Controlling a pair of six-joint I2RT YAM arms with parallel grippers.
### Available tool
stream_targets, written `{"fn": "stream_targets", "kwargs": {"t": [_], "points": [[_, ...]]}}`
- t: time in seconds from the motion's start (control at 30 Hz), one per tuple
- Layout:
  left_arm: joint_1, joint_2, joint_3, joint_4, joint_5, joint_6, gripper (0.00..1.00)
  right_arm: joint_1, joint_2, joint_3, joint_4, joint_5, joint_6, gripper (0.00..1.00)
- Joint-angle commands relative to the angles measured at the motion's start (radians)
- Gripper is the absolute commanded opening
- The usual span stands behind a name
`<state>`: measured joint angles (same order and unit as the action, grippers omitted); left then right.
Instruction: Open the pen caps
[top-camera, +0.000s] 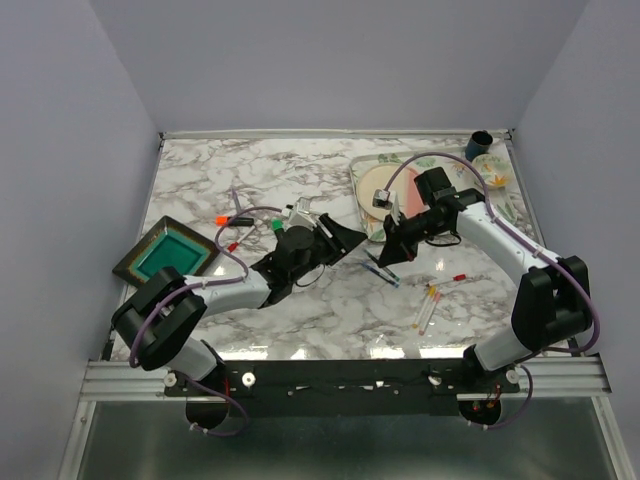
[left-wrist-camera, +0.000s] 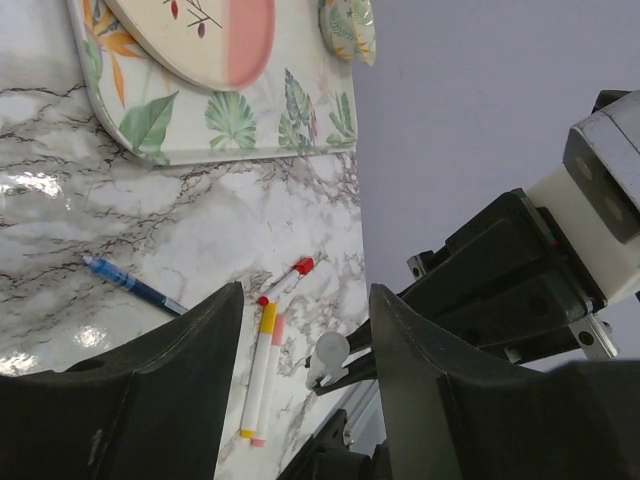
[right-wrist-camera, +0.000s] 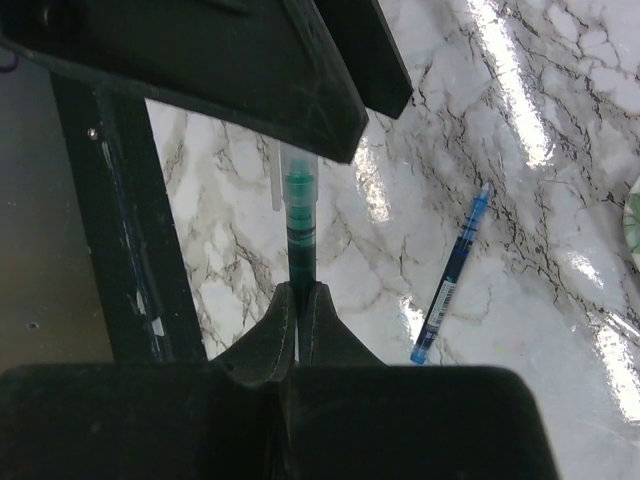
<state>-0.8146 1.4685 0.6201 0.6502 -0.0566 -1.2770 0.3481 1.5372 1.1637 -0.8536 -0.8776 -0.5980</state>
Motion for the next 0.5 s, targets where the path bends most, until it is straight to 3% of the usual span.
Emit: {"fn": "stream_targets", "kwargs": {"t": [0.0, 0.13, 0.27, 0.3, 0.37, 0.43, 0.47], "points": [[-0.044, 0.041, 0.066, -0.107, -0.064, -0.008, 0.57, 0.008, 0.012, -0.007, 0.030, -0.035, 0.033, 0.01], [-0.072, 0.068, 0.111, -0.175, -0.104, -0.002, 0.47, 0.006, 0.006, -0.010, 0.041, -0.037, 0.044, 0.01], [-0.081, 0.078, 0.113, -0.199, -0.143, -0.012, 0.20, 0.006, 0.006, -0.018, 0.048, -0.032, 0.044, 0.01], [-0.083, 0.069, 0.112, -0.204, -0.161, -0.015, 0.10, 0.006, 0.008, -0.018, 0.045, -0.032, 0.040, 0.01], [-0.083, 0.053, 0.104, -0.208, -0.181, -0.015, 0.00, 0.008, 0.012, -0.016, 0.033, -0.041, 0.018, 0.02], [-0.083, 0.033, 0.099, -0.205, -0.187, -0.004, 0.00, 0.008, 0.014, -0.013, 0.022, -0.057, 0.004, 0.07], [-0.084, 0.027, 0.101, -0.201, -0.183, -0.001, 0.00, 0.008, 0.014, -0.013, 0.022, -0.069, 0.001, 0.15]]}}
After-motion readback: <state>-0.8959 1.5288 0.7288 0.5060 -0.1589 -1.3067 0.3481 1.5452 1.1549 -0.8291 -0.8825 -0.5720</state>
